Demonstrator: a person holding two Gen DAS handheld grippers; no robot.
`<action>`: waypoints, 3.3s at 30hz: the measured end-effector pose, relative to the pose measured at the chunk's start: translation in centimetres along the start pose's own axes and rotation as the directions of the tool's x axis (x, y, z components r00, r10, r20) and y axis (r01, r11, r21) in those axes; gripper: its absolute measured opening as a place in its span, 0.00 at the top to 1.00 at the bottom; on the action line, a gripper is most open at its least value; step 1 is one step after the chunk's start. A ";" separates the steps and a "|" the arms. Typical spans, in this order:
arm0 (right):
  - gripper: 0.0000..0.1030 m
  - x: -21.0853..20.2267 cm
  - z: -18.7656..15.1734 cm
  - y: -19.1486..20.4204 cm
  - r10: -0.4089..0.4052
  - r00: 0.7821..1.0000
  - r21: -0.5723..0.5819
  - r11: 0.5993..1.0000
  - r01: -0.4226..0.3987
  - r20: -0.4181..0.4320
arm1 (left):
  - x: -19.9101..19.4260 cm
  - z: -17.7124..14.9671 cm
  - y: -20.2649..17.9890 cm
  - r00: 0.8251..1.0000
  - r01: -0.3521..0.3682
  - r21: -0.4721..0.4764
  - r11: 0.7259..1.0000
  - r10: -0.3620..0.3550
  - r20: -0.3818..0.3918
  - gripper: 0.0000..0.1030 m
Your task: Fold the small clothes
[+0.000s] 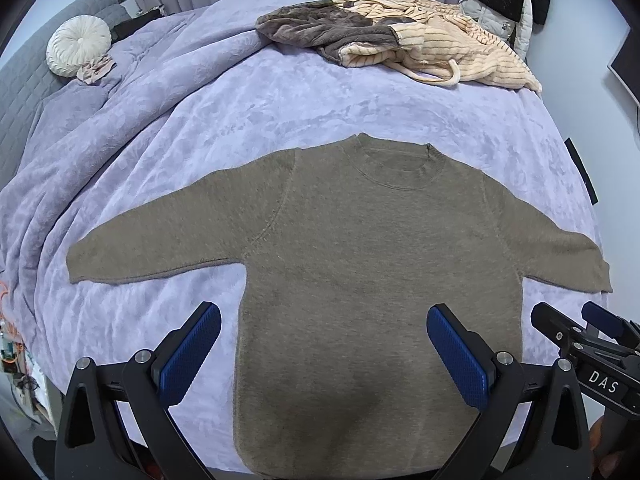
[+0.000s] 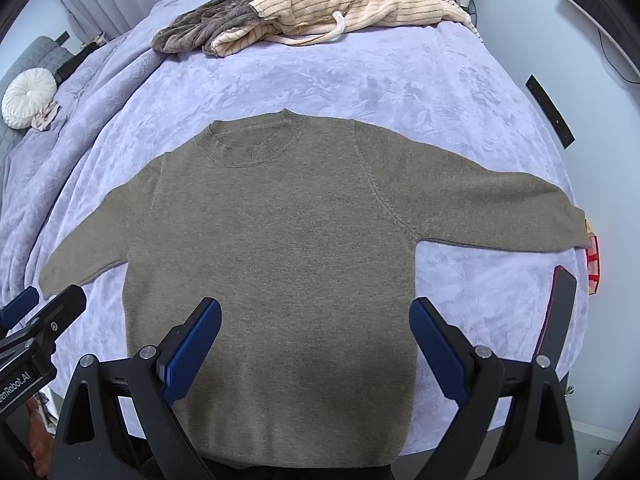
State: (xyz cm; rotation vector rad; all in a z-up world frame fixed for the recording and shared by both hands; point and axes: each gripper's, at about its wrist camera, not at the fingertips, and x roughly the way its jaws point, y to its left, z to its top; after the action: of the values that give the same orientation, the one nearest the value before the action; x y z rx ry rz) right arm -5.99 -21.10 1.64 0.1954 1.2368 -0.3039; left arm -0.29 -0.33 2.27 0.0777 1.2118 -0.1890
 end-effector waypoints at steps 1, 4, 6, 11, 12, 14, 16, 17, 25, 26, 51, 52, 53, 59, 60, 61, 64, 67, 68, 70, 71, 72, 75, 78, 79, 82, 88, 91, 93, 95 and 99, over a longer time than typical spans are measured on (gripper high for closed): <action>0.07 0.0 0.0 0.0 0.000 1.000 0.000 1.000 0.000 -0.001 | 0.0 0.0 0.1 1.000 0.003 -0.003 1.000 -0.003 -0.001 0.00; 0.07 0.1 -0.1 0.1 -0.005 1.000 0.000 1.000 0.005 -0.008 | 0.1 -0.1 0.3 1.000 0.010 -0.012 1.000 -0.010 -0.005 0.00; 0.07 0.1 -0.2 0.1 -0.008 1.000 -0.001 1.000 0.008 -0.013 | 0.2 0.0 0.5 1.000 0.016 -0.017 1.000 -0.016 -0.006 0.00; 0.07 0.1 -0.2 0.4 -0.016 1.000 -0.005 1.000 0.016 -0.017 | 0.5 0.0 0.6 0.999 0.039 -0.021 0.999 -0.039 -0.012 0.00; 0.07 0.1 -0.2 0.4 -0.018 1.000 -0.004 1.000 0.017 -0.016 | 0.6 0.0 0.5 0.999 0.043 -0.023 0.999 -0.043 -0.014 0.00; 0.07 0.1 -0.2 0.4 -0.021 1.000 -0.001 1.000 0.021 -0.019 | 0.7 0.0 0.7 0.999 0.051 -0.030 0.998 -0.052 -0.017 0.00; 0.07 0.3 -0.1 0.4 -0.021 0.999 0.002 1.000 0.021 -0.027 | 0.8 0.0 0.9 0.998 0.056 -0.038 0.998 -0.056 -0.019 0.00; 0.07 0.3 -0.1 0.5 -0.021 0.999 0.002 1.000 0.021 -0.031 | 0.9 0.0 1.0 0.998 0.057 -0.041 0.998 -0.058 -0.021 0.00; 0.07 0.6 -0.4 1.2 0.012 0.999 -0.006 1.000 -0.012 -0.032 | 2.3 -0.6 2.2 0.996 0.064 -0.069 0.996 -0.068 -0.056 0.00; 0.07 0.8 -0.4 1.3 0.028 0.999 -0.004 1.000 -0.028 -0.035 | 2.7 -0.8 2.6 0.995 0.067 -0.074 0.995 -0.072 -0.064 0.00; 0.07 11.7 -7.4 18.4 0.212 0.946 -0.255 0.927 -0.274 -0.246 | 18.7 -5.1 36.6 0.987 0.160 -0.704 0.692 -0.127 0.100 0.00; 0.07 12.1 -7.6 18.8 0.217 0.943 -0.257 0.924 -0.282 -0.253 | 19.0 -5.3 37.3 0.982 0.189 -0.714 0.675 -0.142 0.125 0.00; 0.07 12.4 -7.7 19.0 0.220 0.941 -0.259 0.922 -0.287 -0.258 | 19.3 -5.4 37.8 0.978 0.210 -0.728 0.653 -0.146 0.151 0.00; 0.07 13.7 -8.7 19.6 0.243 0.930 -0.262 0.912 -0.316 -0.276 | 19.2 -5.6 39.1 0.986 0.158 -0.775 0.612 -0.056 0.157 0.49; 0.07 13.7 -8.8 19.5 0.247 0.928 -0.260 0.911 -0.321 -0.280 | 19.1 -5.6 39.2 0.986 0.157 -0.769 0.619 -0.048 0.163 0.72; 0.07 13.8 -8.9 19.3 0.251 0.926 -0.259 0.910 -0.325 -0.282 | 19.1 -5.4 39.3 0.982 0.174 -0.761 0.625 -0.054 0.180 0.89; 0.07 14.0 -9.0 18.9 0.266 0.922 -0.255 0.906 -0.339 -0.282 | 17.8 -4.5 38.7 0.974 0.184 -0.722 0.667 -0.026 0.225 0.90; 0.07 14.1 -8.8 18.3 0.289 0.920 -0.249 0.901 -0.355 -0.267 | 15.1 -3.2 36.6 0.960 0.170 -0.650 0.741 0.025 0.279 0.90; 0.07 14.1 -8.7 18.1 0.296 0.919 -0.246 0.900 -0.360 -0.261 | 13.9 -2.5 35.5 0.952 0.180 -0.618 0.765 0.024 0.306 0.90; 0.07 14.0 -8.3 17.4 0.312 0.918 -0.238 0.898 -0.369 -0.246 | 12.3 -1.0 33.3 0.938 0.196 -0.561 0.804 0.013 0.346 0.90; 0.07 13.9 -8.1 16.9 0.318 0.918 -0.234 0.898 -0.372 -0.238 | 11.3 -0.1 31.7 0.929 0.204 -0.520 0.830 0.004 0.371 0.90; 0.07 13.7 -7.7 16.4 0.323 0.918 -0.229 0.899 -0.373 -0.228 | 10.3 0.9 29.9 0.917 0.215 -0.474 0.854 -0.010 0.398 0.90; 0.07 12.9 -6.6 13.9 0.335 0.923 -0.205 0.906 -0.371 -0.188 | 8.0 3.4 24.4 0.886 0.262 -0.342 0.903 -0.084 0.457 0.90; 0.07 12.2 -5.2 10.7 0.334 0.933 -0.174 0.919 -0.354 -0.137 | 7.5 6.2 17.5 0.866 0.297 -0.205 0.933 -0.173 0.469 0.90; 0.07 12.0 -4.8 9.4 0.330 0.936 -0.159 0.925 -0.346 -0.118 | 7.6 6.9 15.4 0.863 0.302 -0.168 0.938 -0.194 0.466 0.90; 0.07 11.7 -3.7 5.4 0.309 0.948 -0.104 0.943 -0.316 -0.072 | 9.6 8.5 8.0 0.877 0.308 -0.055 0.950 -0.261 0.403 0.90; 0.07 12.6 -3.5 -2.0 0.249 0.968 0.012 0.969 -0.249 -0.043 | 16.8 7.5 -4.9 0.934 0.277 0.137 0.951 -0.300 0.197 0.90; 0.07 13.4 -4.0 -4.3 0.225 0.973 0.056 0.973 -0.222 -0.050 | 19.3 5.6 -8.8 0.965 0.185 0.206 0.961 -0.218 0.150 0.90; 0.07 13.6 -3.9 -5.7 0.221 0.974 0.081 0.973 -0.217 -0.049 | 20.0 4.8 -10.0 0.978 0.139 0.223 0.965 -0.170 0.123 0.67; 0.07 13.7 -3.7 -6.4 0.212 0.976 0.086 0.974 -0.208 -0.039 | 18.9 4.1 -9.5 0.971 0.165 0.200 0.966 -0.195 0.140 0.38; 0.07 13.4 -2.4 -7.1 0.193 0.981 0.073 0.979 -0.192 -0.007 | 15.4 2.7 -8.6 0.963 0.145 0.260 0.955 -0.197 0.185 0.34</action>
State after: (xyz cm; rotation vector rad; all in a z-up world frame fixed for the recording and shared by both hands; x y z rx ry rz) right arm -6.57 -28.70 -11.71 0.3774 1.2110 -0.1791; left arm 5.78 -10.79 -10.89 0.1639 0.9803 -0.4885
